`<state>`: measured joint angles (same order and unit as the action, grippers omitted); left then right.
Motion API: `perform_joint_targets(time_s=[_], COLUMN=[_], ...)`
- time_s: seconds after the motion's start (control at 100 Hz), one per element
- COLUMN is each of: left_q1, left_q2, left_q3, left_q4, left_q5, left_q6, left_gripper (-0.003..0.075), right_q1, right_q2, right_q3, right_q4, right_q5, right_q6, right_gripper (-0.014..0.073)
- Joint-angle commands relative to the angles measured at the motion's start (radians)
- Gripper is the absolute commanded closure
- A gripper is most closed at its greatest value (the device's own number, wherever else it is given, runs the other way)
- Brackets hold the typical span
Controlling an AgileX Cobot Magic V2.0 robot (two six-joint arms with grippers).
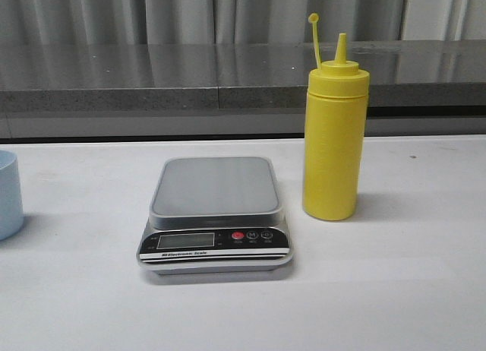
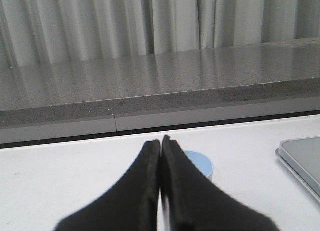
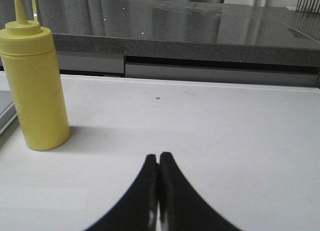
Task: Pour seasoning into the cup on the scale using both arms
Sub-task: 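Move the left gripper above the light blue cup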
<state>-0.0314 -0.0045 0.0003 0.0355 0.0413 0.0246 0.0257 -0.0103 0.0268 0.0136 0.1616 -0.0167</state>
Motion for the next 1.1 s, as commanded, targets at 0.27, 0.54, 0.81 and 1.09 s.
perform_joint_targets(time_s=[0.27,0.54,0.81,1.09], left_q1=[-0.002,-0.002,-0.002,-0.002], left_q2=[-0.027,0.077,0.446,0.832], left_q3=[0.032,-0.058,-0.226,-0.573], left_q4=[-0.003,-0.085,-0.136,-0.153], left_q5=[-0.082,-0.010,0.012,0.232], left_q6=[-0.003,-0.007,-0.126,-0.126], left_gripper=[0.0740,0.0740,0.0740,0.0740], right_q1=[-0.006,-0.006,-0.006,-0.006], right_q2=[-0.021,-0.021,-0.021,-0.021], right_q3=[-0.021,-0.021,-0.021,-0.021], right_q4=[0.000,0.000,0.000,0.000], right_q5=[-0.082,-0.082,-0.082,-0.082], right_q6=[-0.005,-0.005,-0.005,-0.005], right_gripper=[0.0661,0.0661,0.0661,0.0661])
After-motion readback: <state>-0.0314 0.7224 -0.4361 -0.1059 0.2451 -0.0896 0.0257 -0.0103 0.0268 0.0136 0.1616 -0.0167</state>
